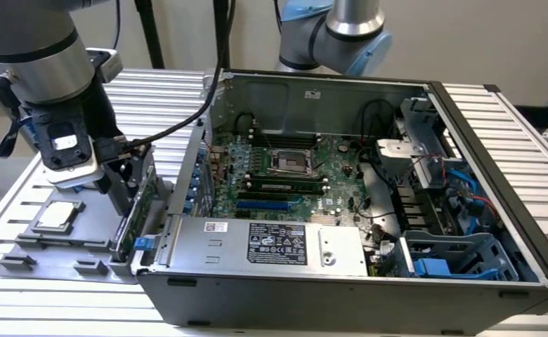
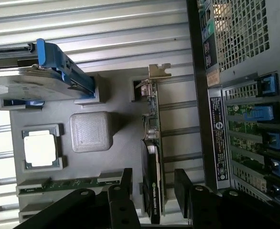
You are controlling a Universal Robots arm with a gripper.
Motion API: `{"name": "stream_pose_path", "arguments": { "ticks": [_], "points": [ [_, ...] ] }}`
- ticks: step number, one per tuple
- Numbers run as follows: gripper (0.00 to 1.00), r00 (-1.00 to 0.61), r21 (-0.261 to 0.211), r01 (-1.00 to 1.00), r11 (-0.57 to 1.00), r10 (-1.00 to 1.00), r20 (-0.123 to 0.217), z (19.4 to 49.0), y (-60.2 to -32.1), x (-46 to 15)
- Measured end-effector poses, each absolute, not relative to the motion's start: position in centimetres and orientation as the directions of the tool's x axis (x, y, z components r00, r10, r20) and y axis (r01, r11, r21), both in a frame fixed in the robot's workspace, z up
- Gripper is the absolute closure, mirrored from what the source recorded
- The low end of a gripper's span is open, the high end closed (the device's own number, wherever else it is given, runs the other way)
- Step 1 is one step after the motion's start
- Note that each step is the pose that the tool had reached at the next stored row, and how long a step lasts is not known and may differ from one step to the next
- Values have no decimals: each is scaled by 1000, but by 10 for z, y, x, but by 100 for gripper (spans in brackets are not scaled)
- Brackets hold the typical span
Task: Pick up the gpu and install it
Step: 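Pick up the gpu and move the gpu toward the slot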
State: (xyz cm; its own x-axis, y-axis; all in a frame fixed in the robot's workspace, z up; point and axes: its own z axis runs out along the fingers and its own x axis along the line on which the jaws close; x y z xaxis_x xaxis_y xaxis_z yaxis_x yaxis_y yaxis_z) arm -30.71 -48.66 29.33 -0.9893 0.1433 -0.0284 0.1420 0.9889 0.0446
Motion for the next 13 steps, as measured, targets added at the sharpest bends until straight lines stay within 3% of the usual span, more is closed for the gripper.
{"name": "stream_pose_path", "arguments": {
  "ticks": [13],
  "points": [
    [52, -989, 45, 142, 989, 143, -28, 270, -487, -307]
  ]
}}
